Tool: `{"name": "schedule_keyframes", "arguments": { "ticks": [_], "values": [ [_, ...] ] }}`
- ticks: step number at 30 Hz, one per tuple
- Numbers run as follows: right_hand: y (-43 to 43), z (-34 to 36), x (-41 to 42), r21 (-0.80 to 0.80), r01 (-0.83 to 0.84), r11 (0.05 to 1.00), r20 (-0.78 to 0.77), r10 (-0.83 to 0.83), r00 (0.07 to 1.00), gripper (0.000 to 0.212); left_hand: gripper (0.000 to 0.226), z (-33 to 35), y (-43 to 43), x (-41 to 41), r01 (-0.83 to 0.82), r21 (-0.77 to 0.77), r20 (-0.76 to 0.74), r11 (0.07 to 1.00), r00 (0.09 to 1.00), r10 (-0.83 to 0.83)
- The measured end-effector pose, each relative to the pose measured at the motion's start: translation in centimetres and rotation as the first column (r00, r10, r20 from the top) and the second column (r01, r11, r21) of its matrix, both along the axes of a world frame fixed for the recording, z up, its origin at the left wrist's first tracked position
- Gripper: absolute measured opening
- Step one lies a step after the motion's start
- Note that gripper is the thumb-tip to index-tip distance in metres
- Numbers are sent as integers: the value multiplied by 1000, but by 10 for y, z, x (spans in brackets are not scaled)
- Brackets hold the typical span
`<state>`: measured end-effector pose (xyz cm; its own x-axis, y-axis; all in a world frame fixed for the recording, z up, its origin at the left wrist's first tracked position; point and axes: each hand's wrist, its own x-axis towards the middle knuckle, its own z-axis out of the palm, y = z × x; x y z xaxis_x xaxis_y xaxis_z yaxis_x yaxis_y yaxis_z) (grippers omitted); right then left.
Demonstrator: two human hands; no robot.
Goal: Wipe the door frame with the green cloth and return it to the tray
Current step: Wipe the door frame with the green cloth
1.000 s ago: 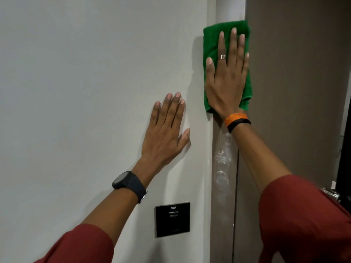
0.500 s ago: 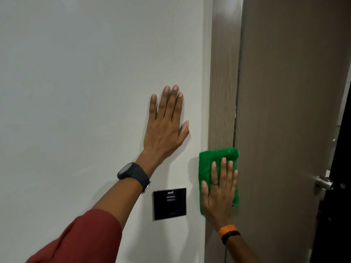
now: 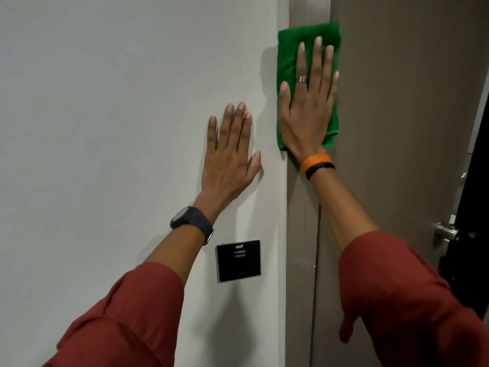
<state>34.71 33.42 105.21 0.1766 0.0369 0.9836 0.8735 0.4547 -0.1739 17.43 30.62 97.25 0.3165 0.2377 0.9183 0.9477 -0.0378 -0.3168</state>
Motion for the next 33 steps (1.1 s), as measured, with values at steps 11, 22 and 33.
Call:
{"name": "schedule_keyframes", "arguments": {
  "ticks": [11, 22, 33],
  "values": [
    [-18, -376, 11, -310, -51, 950, 114, 90, 989, 64, 74, -13, 3, -5, -13, 29, -4, 999, 1000, 13],
    [-4, -127, 4, -76, -45, 996, 53, 49, 997, 65, 74, -12, -2, -1, -28, 23, 1, 999, 1000, 28],
    [-2, -56, 5, -7, 34, 999, 39, -34, 999, 59, 73, -23, -3, 4, 0, 11, 42, 1000, 999, 0]
  ]
}}
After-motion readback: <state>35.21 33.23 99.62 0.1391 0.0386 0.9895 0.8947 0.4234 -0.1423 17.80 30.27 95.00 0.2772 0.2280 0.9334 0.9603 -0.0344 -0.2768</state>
